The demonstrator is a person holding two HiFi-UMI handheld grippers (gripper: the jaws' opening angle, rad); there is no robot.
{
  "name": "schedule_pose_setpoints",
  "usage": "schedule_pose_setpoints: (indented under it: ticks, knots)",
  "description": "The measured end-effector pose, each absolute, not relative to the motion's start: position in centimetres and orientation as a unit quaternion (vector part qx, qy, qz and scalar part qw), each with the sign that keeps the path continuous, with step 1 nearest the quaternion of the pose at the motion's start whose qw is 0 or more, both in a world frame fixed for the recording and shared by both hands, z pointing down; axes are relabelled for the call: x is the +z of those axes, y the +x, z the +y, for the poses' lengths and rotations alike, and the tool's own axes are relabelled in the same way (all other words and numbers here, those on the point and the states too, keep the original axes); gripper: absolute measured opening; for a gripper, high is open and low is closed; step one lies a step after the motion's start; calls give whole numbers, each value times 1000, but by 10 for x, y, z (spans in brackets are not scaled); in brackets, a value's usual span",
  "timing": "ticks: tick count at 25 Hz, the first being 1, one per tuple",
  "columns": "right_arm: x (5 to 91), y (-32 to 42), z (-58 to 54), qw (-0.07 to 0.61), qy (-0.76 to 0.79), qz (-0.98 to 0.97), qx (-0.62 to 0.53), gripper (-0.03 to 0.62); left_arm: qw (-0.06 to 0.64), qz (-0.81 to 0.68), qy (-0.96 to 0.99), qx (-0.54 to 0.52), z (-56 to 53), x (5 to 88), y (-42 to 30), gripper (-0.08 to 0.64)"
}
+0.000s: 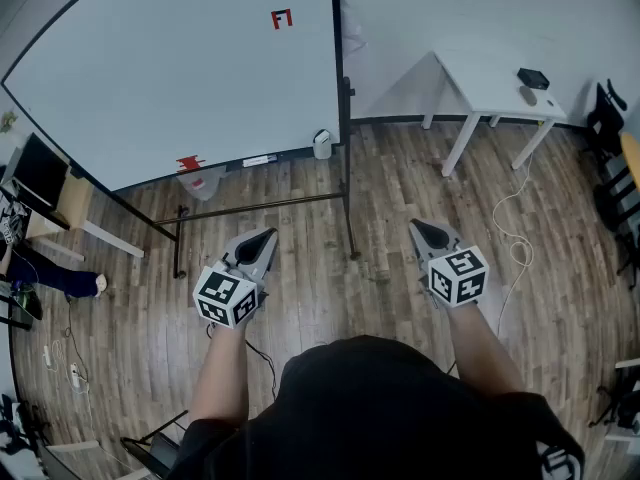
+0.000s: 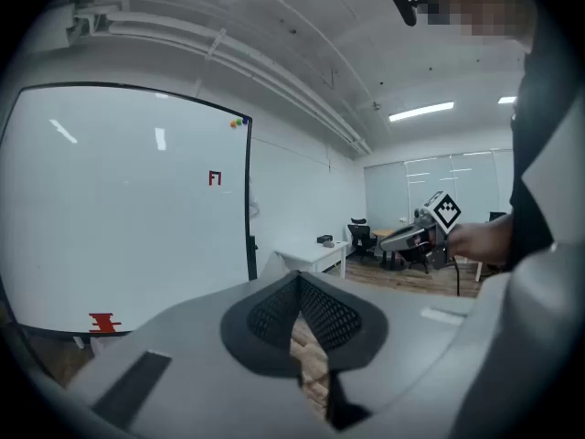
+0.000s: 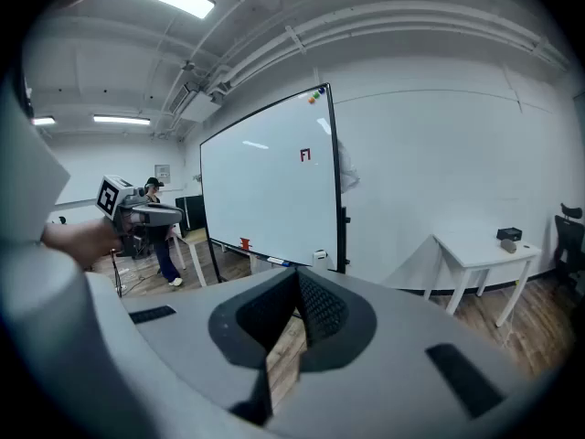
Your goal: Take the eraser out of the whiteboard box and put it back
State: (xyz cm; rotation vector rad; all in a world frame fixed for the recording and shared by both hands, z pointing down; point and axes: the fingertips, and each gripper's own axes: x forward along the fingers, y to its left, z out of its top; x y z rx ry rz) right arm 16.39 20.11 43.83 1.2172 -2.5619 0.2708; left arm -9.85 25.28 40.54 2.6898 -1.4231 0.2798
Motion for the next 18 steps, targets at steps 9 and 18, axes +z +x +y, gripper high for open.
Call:
schedule_pose_setpoints:
  ticks: [9, 18]
  knots:
    - [445, 185, 203, 147, 413, -893, 99, -6, 49, -473, 874, 95, 256, 412, -77, 12]
    - [451, 184, 192, 147, 411, -893, 109, -6, 59, -482, 868, 102, 251, 419, -80, 12]
